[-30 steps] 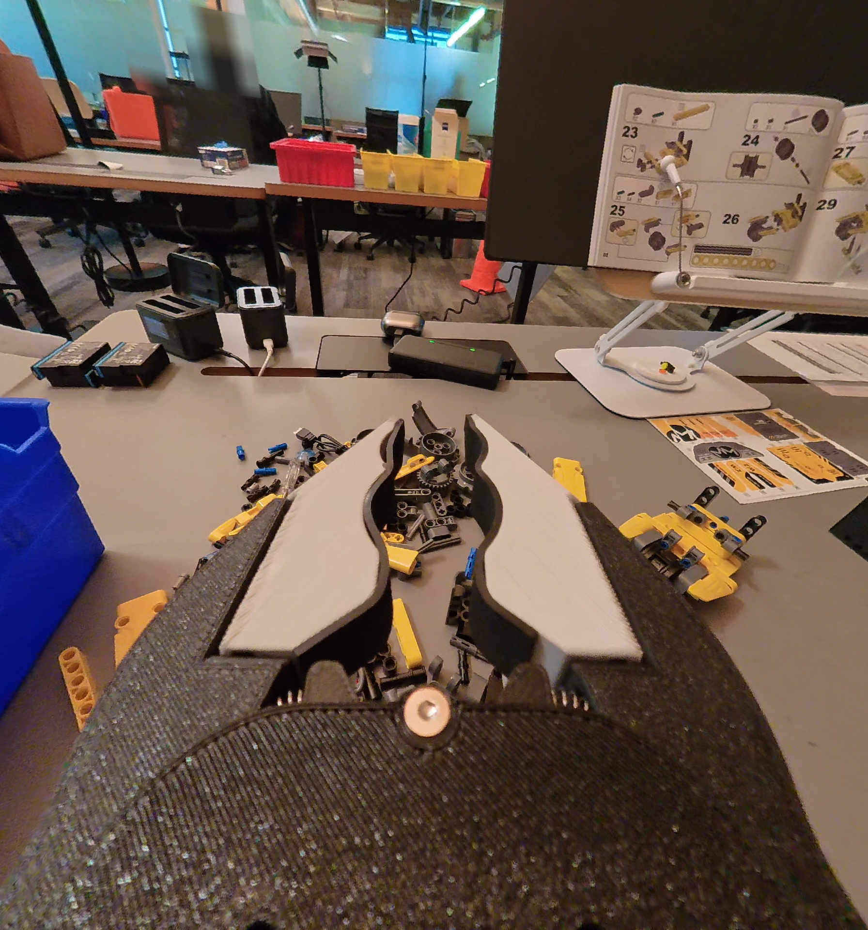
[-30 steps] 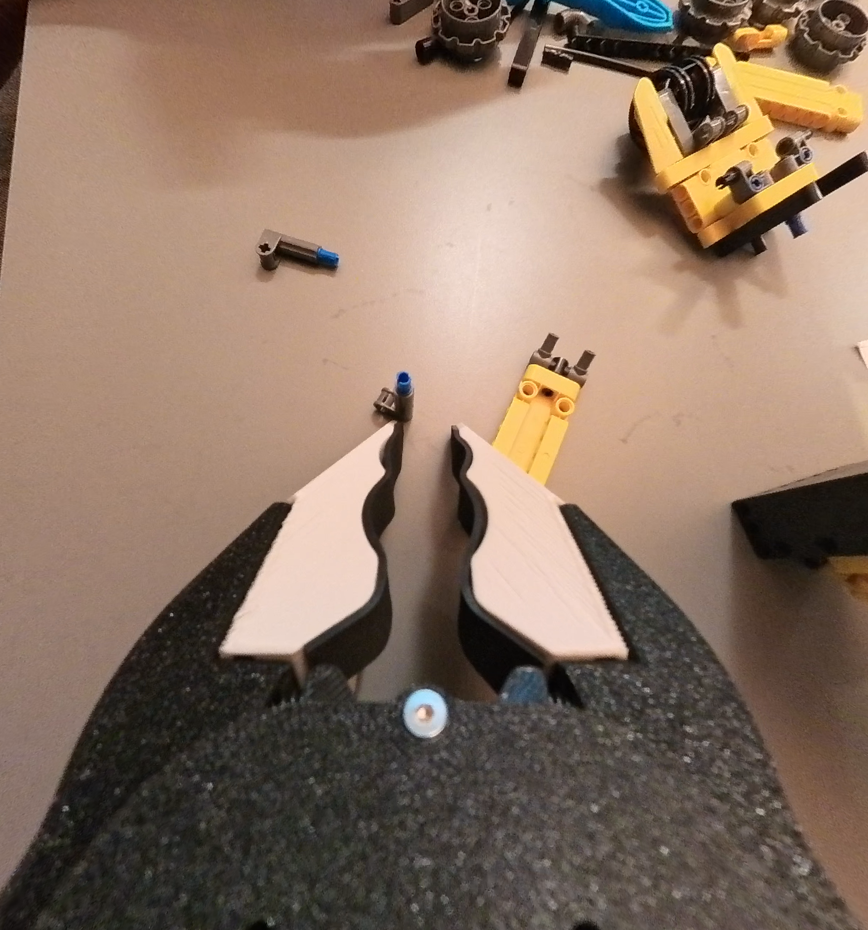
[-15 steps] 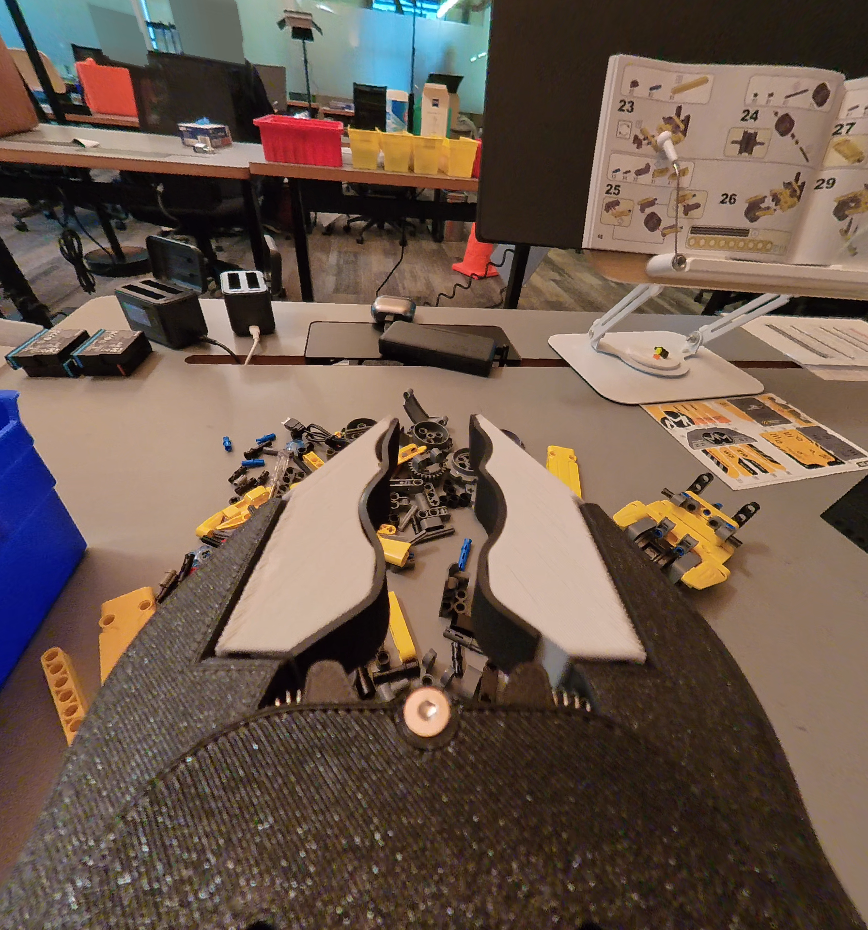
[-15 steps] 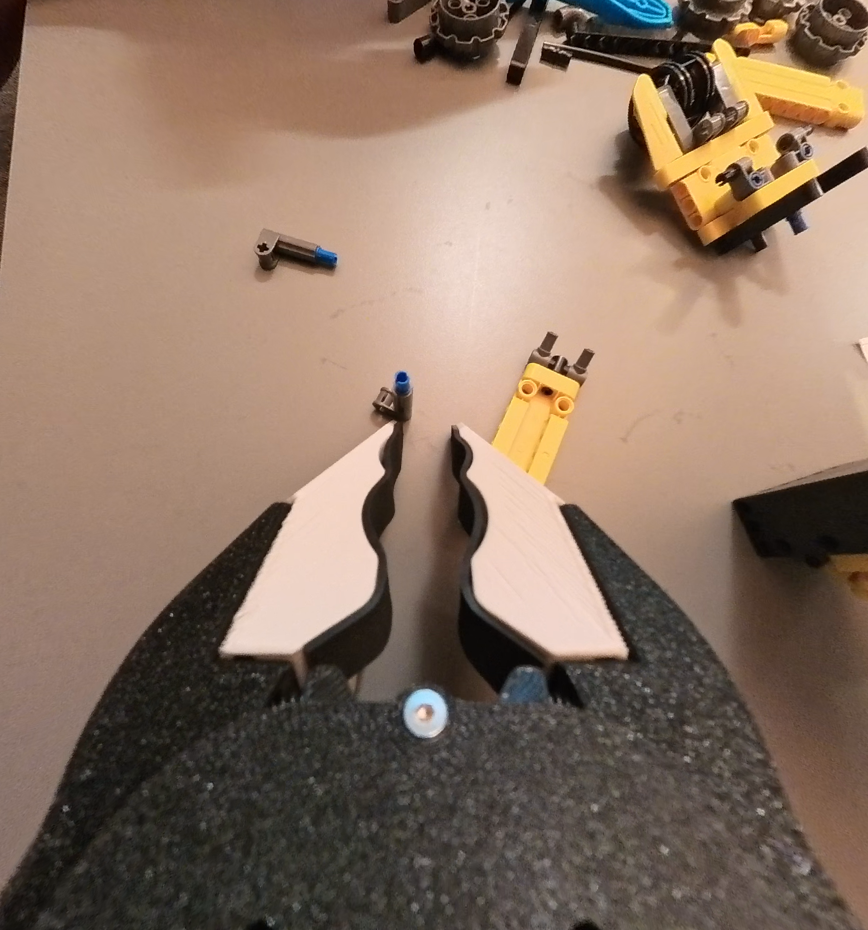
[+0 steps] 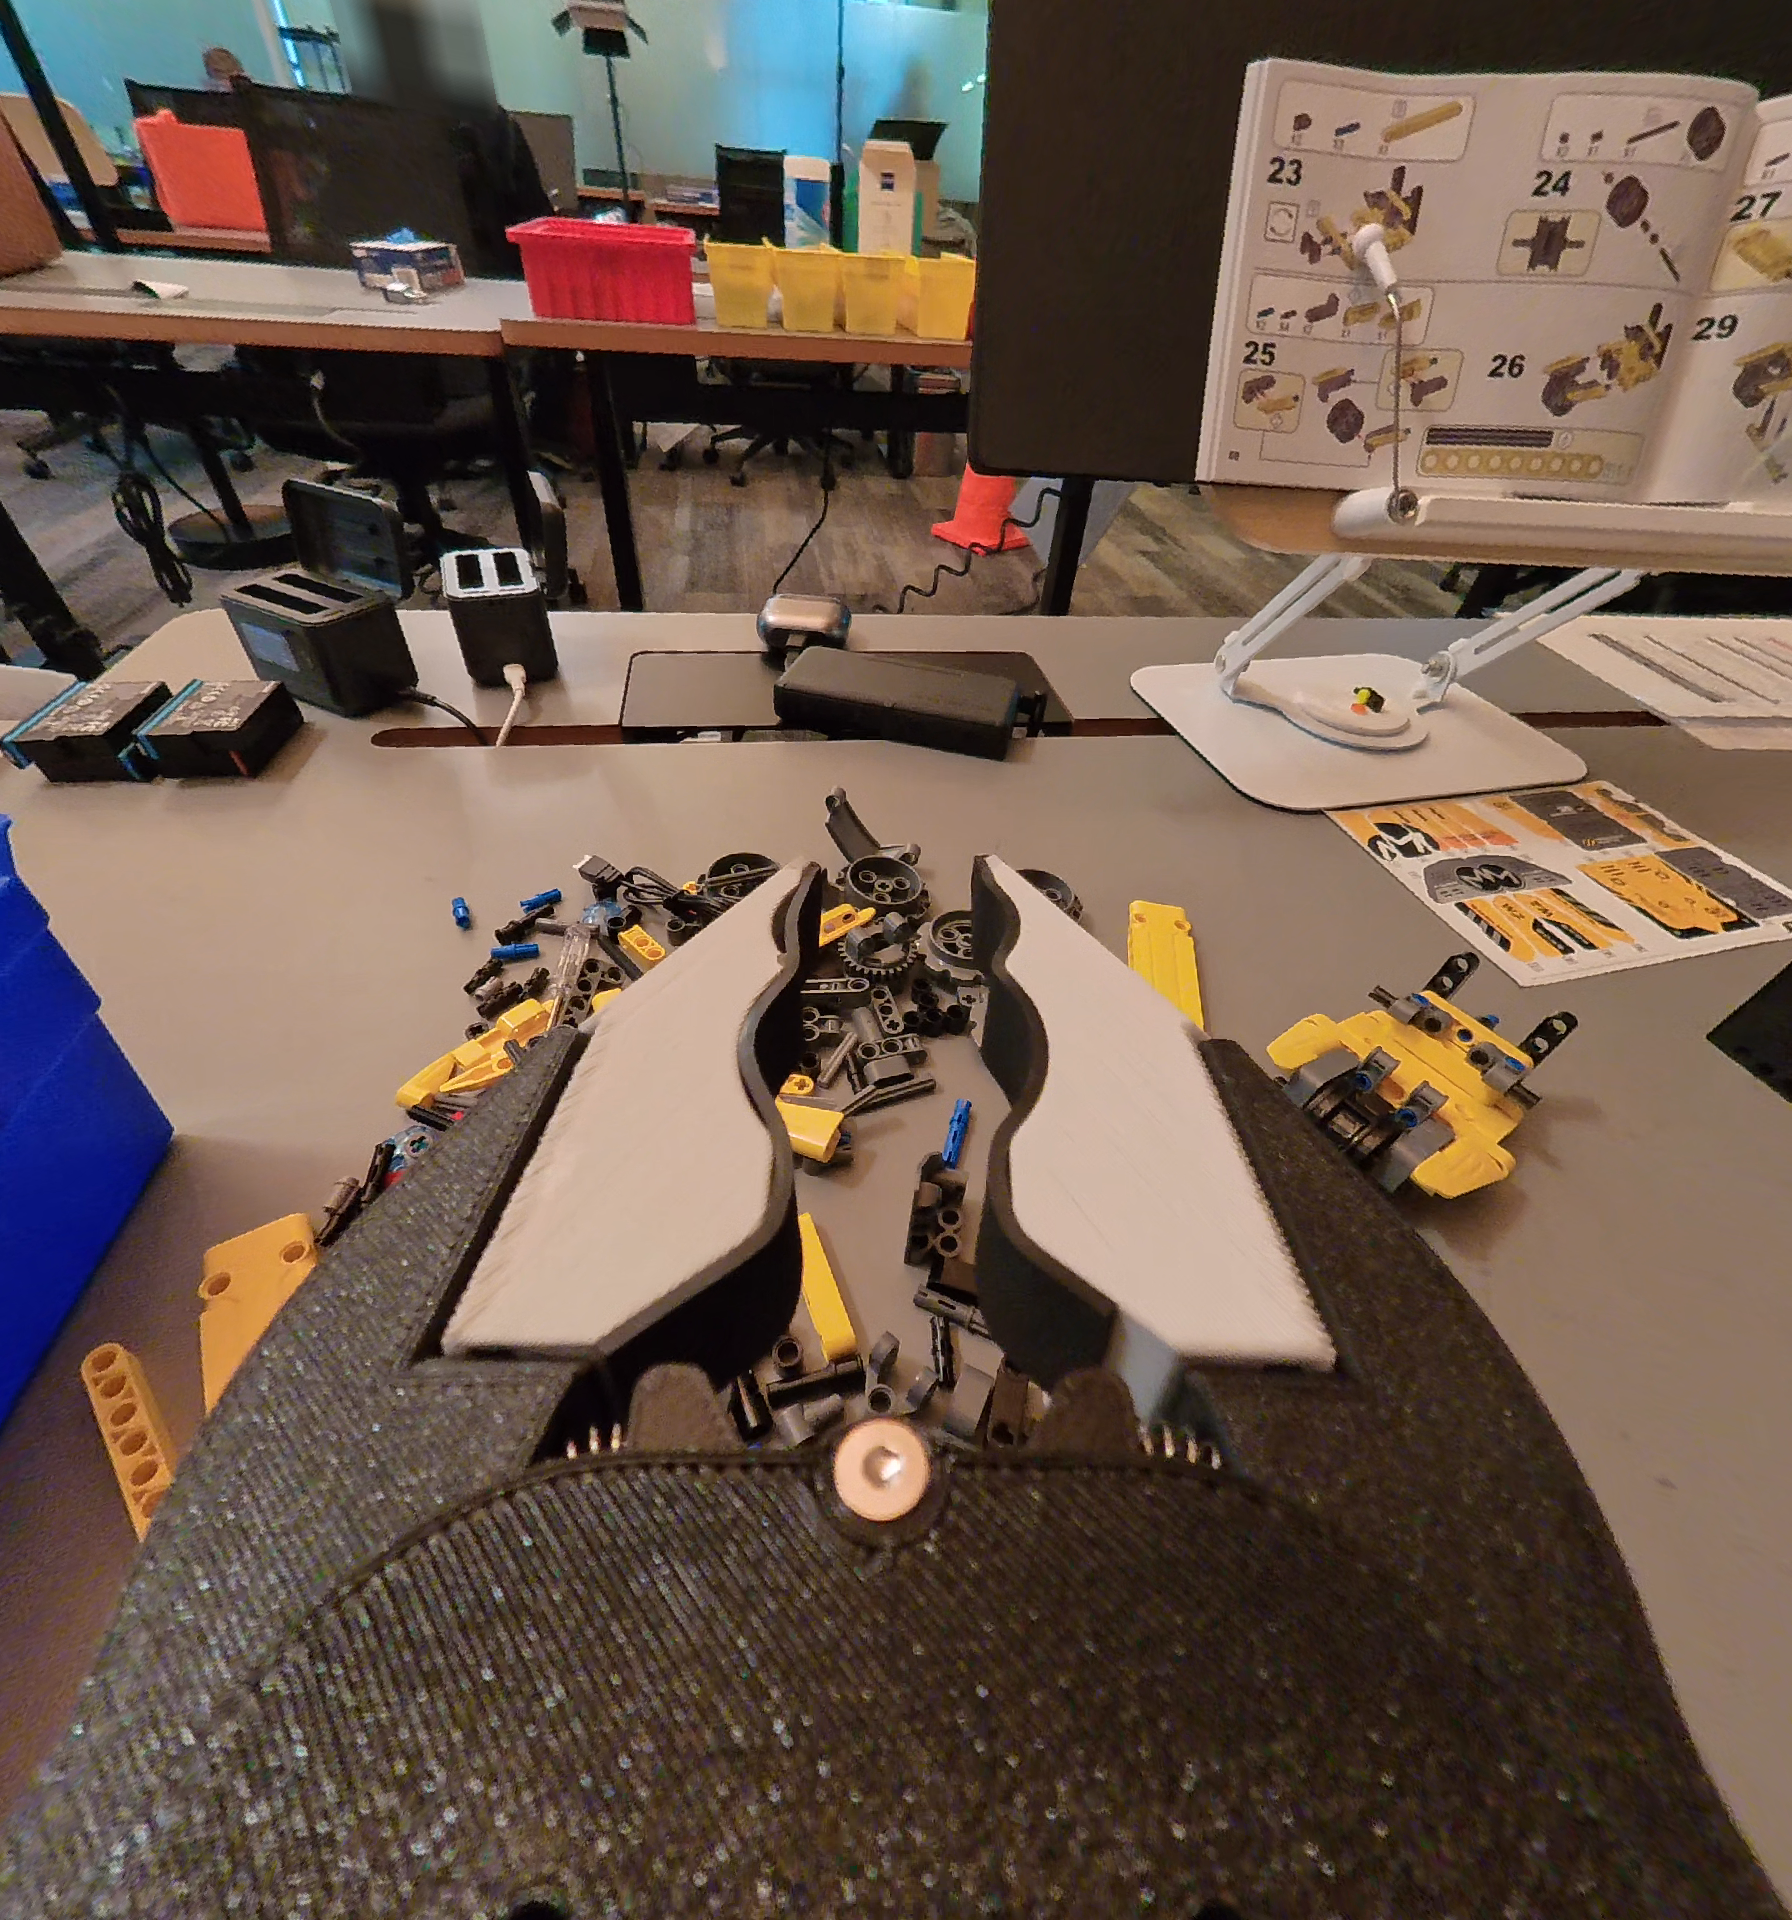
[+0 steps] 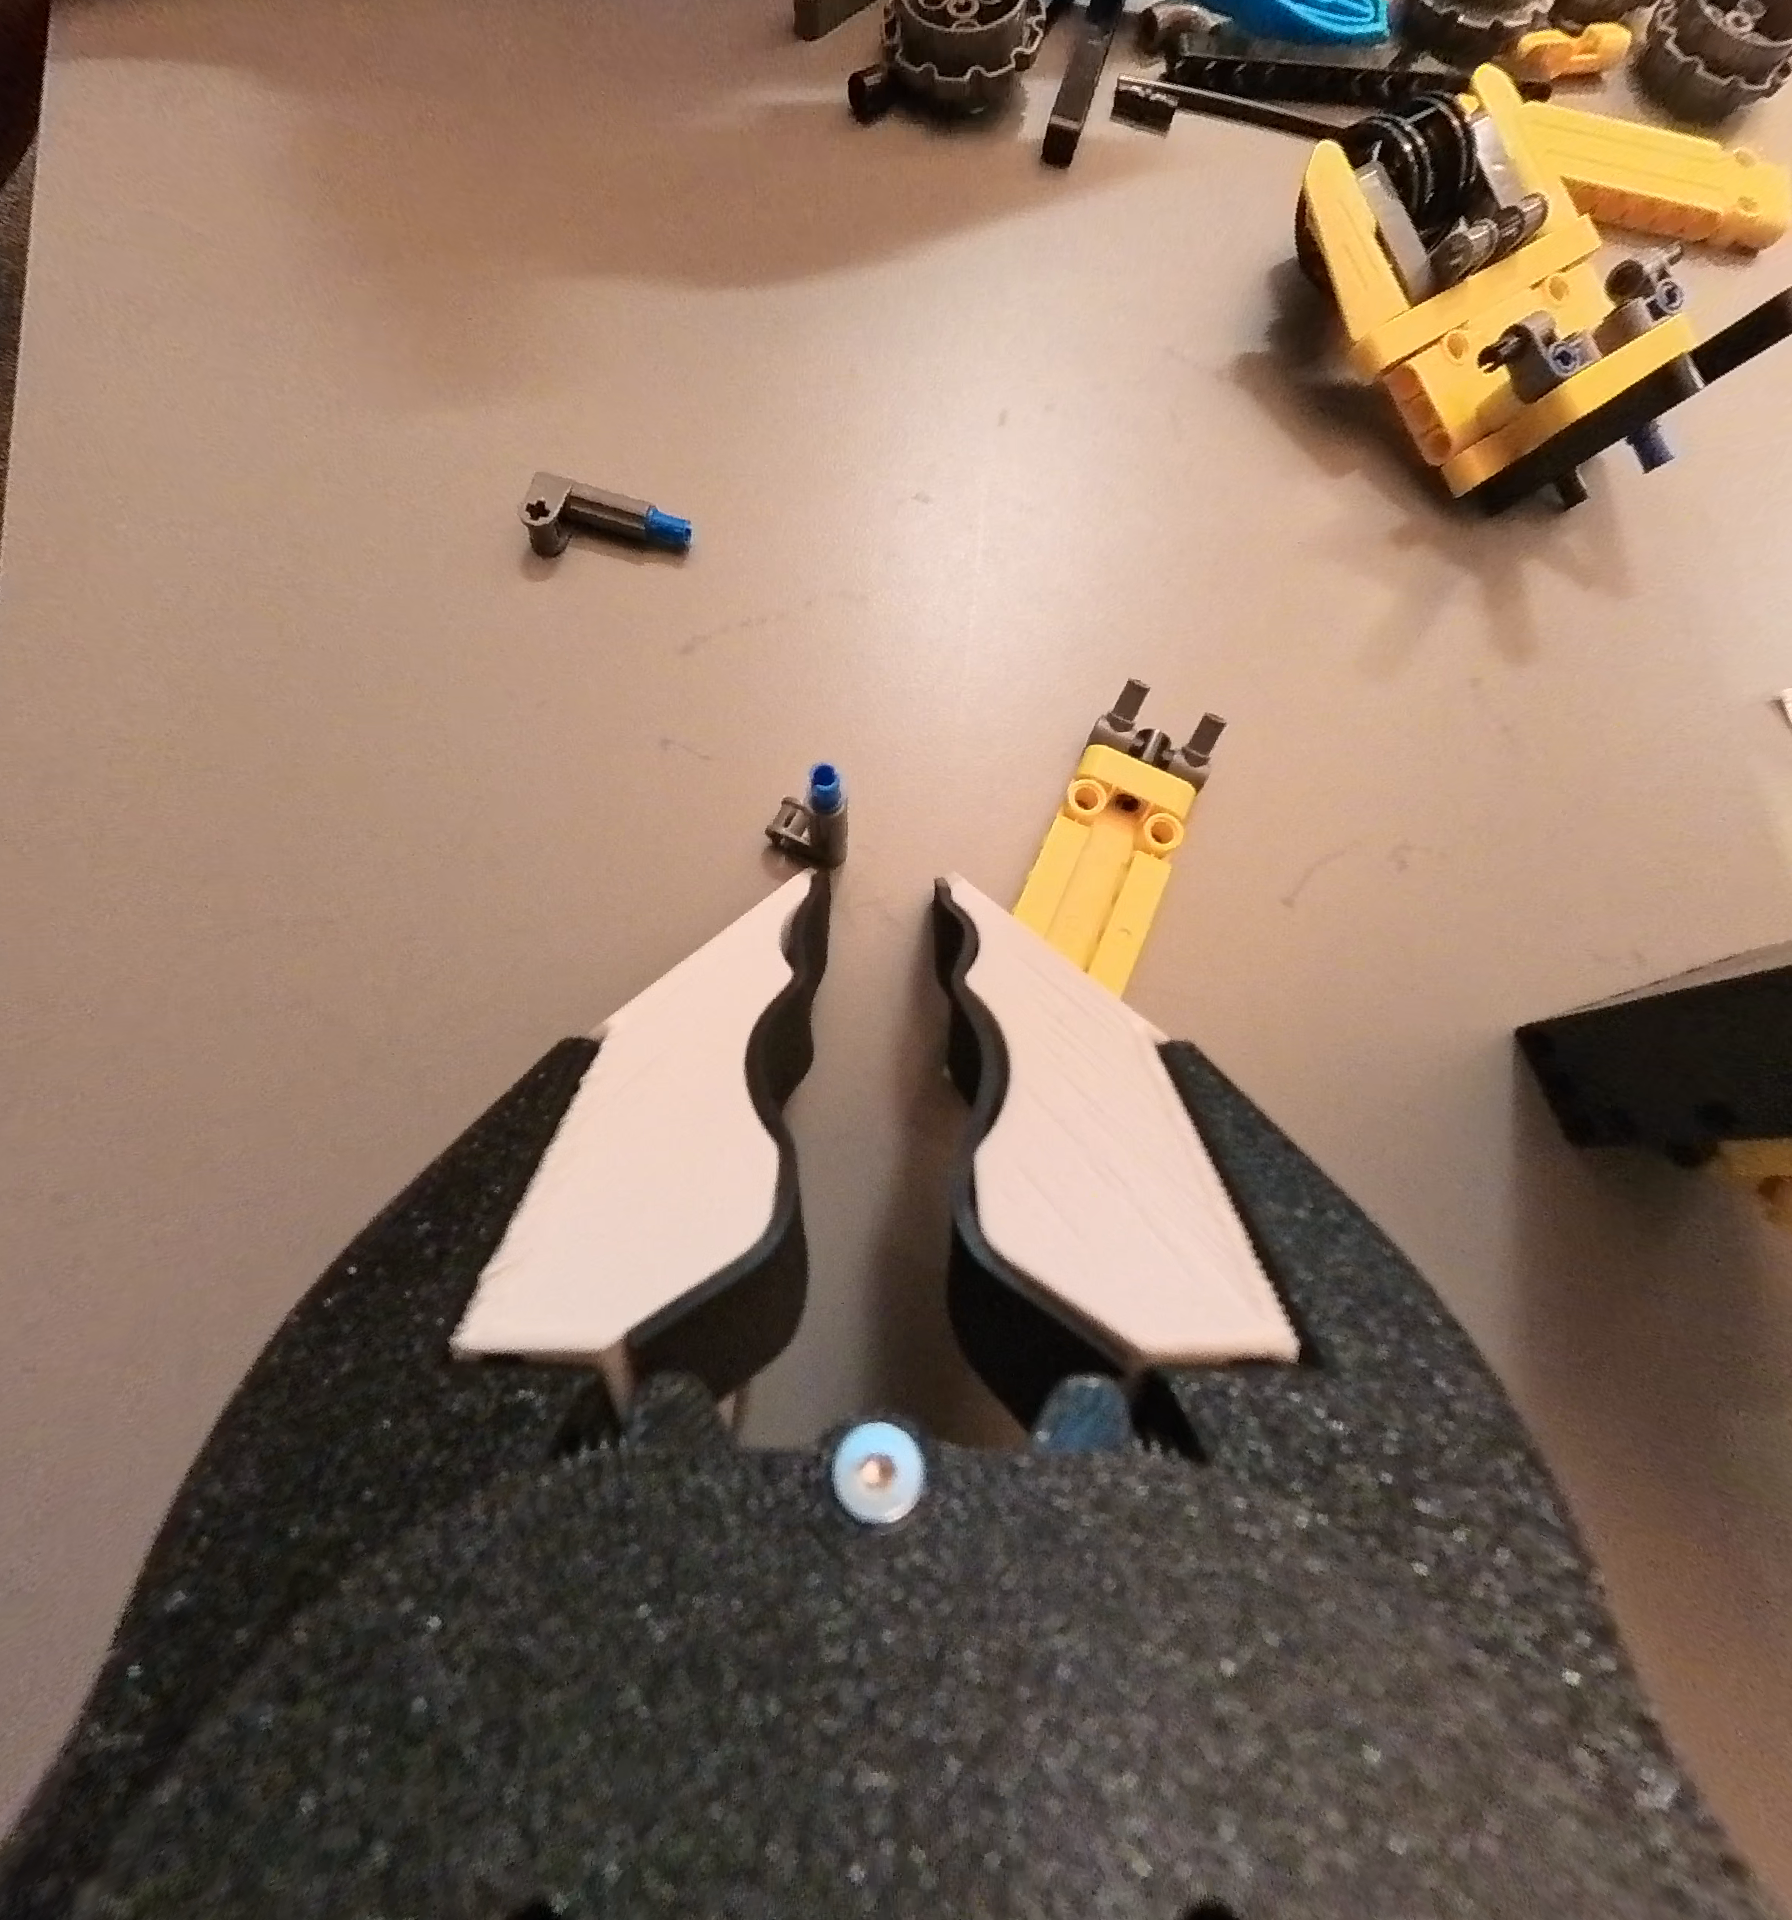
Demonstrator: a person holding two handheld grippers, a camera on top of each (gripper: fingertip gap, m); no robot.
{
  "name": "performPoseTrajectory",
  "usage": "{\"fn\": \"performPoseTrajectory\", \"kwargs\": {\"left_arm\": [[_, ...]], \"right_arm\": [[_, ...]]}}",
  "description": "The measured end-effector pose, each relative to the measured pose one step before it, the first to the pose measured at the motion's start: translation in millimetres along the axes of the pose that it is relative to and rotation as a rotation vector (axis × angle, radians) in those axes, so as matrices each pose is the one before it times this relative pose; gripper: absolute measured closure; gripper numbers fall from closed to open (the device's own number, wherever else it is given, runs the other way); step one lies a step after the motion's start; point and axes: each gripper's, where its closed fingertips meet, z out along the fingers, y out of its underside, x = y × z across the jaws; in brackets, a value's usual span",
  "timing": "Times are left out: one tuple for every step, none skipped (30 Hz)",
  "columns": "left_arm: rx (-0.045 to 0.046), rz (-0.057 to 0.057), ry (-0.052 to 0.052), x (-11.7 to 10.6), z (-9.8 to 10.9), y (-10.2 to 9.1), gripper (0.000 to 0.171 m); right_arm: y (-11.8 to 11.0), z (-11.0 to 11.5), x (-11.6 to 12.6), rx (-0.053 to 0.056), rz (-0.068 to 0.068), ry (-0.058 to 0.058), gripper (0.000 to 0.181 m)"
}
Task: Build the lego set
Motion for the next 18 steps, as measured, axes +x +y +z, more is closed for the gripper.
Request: {"fn": "performPoseTrajectory", "kwargs": {"left_arm": [[-0.00044, -0.0001, 0.0006, 0.09, -0.03, 0.06, 0.146], [-0.00016, -0.0001, 0.0011, 0.30, 0.03, -0.08, 0.146], [0.00007, 0.0004, 0.0006, 0.19, 0.06, -0.01, 0.146], [-0.00028, 0.0011, 0.0003, 0.23, 0.10, 0.04, 0.146], [-0.00072, 0.0017, 0.0000, 0.14, 0.07, 0.10, 0.146], [-0.00109, 0.0013, -0.0008, -0.05, 0.09, 0.23, 0.146], [-0.00085, 0.0003, 0.0009, 0.16, 0.02, 0.01, 0.146], [0.00064, -0.0011, 0.0025, 0.53, -0.03, -0.27, 0.146], [0.00085, -0.0011, 0.0031, 0.61, 0.01, -0.20, 0.146], [-0.00073, 0.0004, 0.0024, 0.60, 0.16, 0.08, 0.146], [-0.00189, 0.0024, 0.0009, 0.49, 0.22, 0.34, 0.146], [-0.00191, 0.0035, 0.0000, 0.39, 0.18, 0.35, 0.146], [-0.00107, 0.0035, -0.0008, 0.24, 0.15, 0.25, 0.146], [-0.00112, 0.0030, -0.0012, 0.03, 0.21, 0.23, 0.146], [-0.00157, 0.0025, -0.0016, -0.15, 0.03, 0.31, 0.146], [-0.00081, 0.0014, -0.0015, -0.28, 0.04, 0.10, 0.145], [0.00075, -0.0002, -0.0005, -0.09, -0.04, -0.09, 0.146], [0.00179, -0.0015, 0.0005, -0.15, -0.20, -0.31, 0.146]], "right_arm": [[-0.02, 0.04, 0.05, -0.0001, 0.0007, -0.0002, 0.162], [0.05, 0.11, 0.05, -0.0001, 0.0006, -0.0002, 0.162], [0.03, -0.02, 0.04, 0.0000, 0.0005, -0.0001, 0.162], [0.01, -0.01, 0.00, 0.0001, 0.0004, -0.0005, 0.161], [-0.11, -0.25, -0.08, 0.0012, 0.0005, -0.0019, 0.161], [-0.47, -1.07, 0.19, 0.0057, 0.0014, -0.0024, 0.161], [-1.54, -2.38, 2.36, 0.0140, 0.0049, 0.0029, 0.160], [-2.57, -3.81, 4.59, 0.0207, 0.0120, 0.0078, 0.160], [-3.38, -5.15, 5.82, 0.0235, 0.0208, 0.0083, 0.160], [-4.98, -6.27, 6.26, 0.0308, 0.0271, 0.0080, 0.160], [-6.58, -6.95, 5.73, 0.0399, 0.0286, 0.0062, 0.160], [-7.15, -6.74, 4.75, 0.0428, 0.0270, 0.0041, 0.160], [-6.45, -5.91, 4.03, 0.0385, 0.0226, 0.0047, 0.160], [-4.69, -4.46, 4.02, 0.0278, 0.0136, 0.0091, 0.160], [-2.00, -3.04, 4.13, 0.0117, 0.0021, 0.0159, 0.161], [0.07, -1.58, 4.19, -0.0007, -0.0056, 0.0214, 0.161], [1.17, -0.24, 2.97, -0.0060, -0.0084, 0.0177, 0.162], [1.59, 0.73, 0.88, -0.0074, -0.0067, 0.0076, 0.162]]}}
